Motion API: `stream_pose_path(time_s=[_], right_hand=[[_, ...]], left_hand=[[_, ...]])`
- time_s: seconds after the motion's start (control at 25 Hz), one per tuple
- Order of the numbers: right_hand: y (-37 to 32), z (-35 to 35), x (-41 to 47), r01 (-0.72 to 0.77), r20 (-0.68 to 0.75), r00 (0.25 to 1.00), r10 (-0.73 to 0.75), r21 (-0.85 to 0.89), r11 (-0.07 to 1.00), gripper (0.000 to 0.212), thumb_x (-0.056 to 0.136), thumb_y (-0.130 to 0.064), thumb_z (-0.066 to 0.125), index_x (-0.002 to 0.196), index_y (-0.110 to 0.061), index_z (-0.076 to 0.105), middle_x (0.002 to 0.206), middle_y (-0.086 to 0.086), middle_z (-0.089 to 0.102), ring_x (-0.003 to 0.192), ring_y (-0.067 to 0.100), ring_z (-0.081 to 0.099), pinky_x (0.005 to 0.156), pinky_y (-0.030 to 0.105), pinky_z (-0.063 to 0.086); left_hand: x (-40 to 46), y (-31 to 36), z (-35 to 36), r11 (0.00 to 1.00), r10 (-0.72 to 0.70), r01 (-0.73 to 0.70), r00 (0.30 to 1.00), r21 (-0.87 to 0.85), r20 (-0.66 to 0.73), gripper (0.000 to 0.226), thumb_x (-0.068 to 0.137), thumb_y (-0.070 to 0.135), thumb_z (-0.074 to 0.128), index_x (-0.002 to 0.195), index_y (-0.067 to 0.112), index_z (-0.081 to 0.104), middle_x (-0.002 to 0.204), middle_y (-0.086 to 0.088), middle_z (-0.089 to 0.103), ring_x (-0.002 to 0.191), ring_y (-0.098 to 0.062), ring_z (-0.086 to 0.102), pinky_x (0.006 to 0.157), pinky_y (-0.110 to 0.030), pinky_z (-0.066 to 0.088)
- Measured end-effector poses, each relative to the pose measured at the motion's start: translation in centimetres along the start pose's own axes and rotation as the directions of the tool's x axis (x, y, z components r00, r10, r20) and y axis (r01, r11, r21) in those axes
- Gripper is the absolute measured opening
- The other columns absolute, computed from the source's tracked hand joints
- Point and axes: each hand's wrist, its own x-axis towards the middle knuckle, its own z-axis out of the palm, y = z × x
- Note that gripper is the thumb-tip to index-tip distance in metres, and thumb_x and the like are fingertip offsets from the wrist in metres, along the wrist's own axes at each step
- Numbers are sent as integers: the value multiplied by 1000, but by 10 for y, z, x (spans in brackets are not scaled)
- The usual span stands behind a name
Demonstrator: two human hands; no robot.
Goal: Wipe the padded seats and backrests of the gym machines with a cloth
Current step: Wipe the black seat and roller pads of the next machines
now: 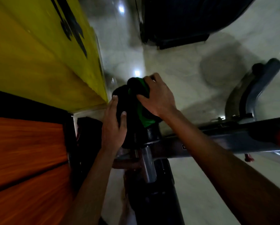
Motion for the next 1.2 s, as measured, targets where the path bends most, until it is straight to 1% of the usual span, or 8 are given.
stream_pose_path(time_s=[0.12, 0.2, 0.32, 0.48, 0.64, 0.8, 0.96, 1.2], right_hand=[[-11, -47, 0, -22, -20, 1000, 22, -3, 1000, 45, 83, -41, 64, 117, -14, 50, 117, 10, 49, 102, 33, 54, 75, 37, 45], [-29, -87, -6, -43, -40, 998, 45, 38, 998, 43, 85, -46, 61, 109, -14, 45, 109, 11, 52, 97, 33, 56, 73, 38, 46], [-61, -150, -23, -47, -47, 998, 48, 25, 999, 43, 87, -50, 57, 108, -16, 42, 108, 9, 52, 98, 31, 55, 75, 39, 46], [-88, -217, -61, -128, -111, 985, 131, 34, 991, 43, 84, -50, 61, 110, -20, 46, 112, 6, 54, 102, 29, 55, 75, 31, 41], [-106, -296, -116, -231, -296, 920, 257, 122, 965, 34, 82, -47, 64, 92, -22, 43, 100, 5, 58, 94, 26, 57, 66, 26, 30], [-111, -366, -188, -318, -445, 817, 367, 184, 930, 35, 81, -44, 67, 90, -20, 44, 95, 6, 59, 94, 27, 59, 71, 31, 41], [-94, -431, -293, -422, -606, 626, 490, 265, 867, 39, 80, -42, 70, 102, -14, 54, 104, 8, 64, 101, 27, 59, 82, 37, 47], [-65, -490, -452, -558, -720, 345, 602, 358, 748, 36, 79, -42, 69, 86, -12, 50, 86, 6, 62, 85, 26, 58, 74, 38, 48]], left_hand=[[11, 37, -26, 1000, 9, -9, 1000, 15, 3, 53, 92, 22, 48, 141, 2, 39, 141, -19, 45, 130, -30, 42, 106, -26, 31], [16, 73, -47, 1000, 31, -31, 999, 0, 23, 54, 92, 34, 46, 137, 5, 45, 138, -13, 49, 128, -24, 44, 104, -26, 33], [19, 133, -83, 979, 204, -205, 974, 0, 101, 60, 88, 47, 37, 135, 11, 49, 134, 5, 47, 126, -10, 42, 106, -19, 30], [20, 202, -128, 940, 337, -341, 930, 3, 146, 57, 85, 44, 39, 130, 13, 55, 128, 9, 52, 120, -8, 48, 101, -14, 30], [21, 284, -155, 876, 481, -479, 855, -62, 195, 45, 82, 29, 53, 123, 11, 60, 122, 3, 60, 112, -13, 56, 96, -12, 33], [2, 367, -148, 776, 630, -604, 729, -181, 268, 44, 79, 27, 57, 119, 9, 63, 115, 9, 58, 107, -9, 57, 91, -5, 32], [-42, 447, -108, 645, 759, -699, 541, -308, 362, 41, 79, 26, 60, 116, 9, 64, 115, 2, 63, 106, -14, 60, 92, -14, 38], [-151, 540, -43, 477, 872, -696, 301, -536, 385, 30, 83, 15, 68, 112, 7, 66, 106, -1, 66, 99, -15, 63, 84, -11, 42]])
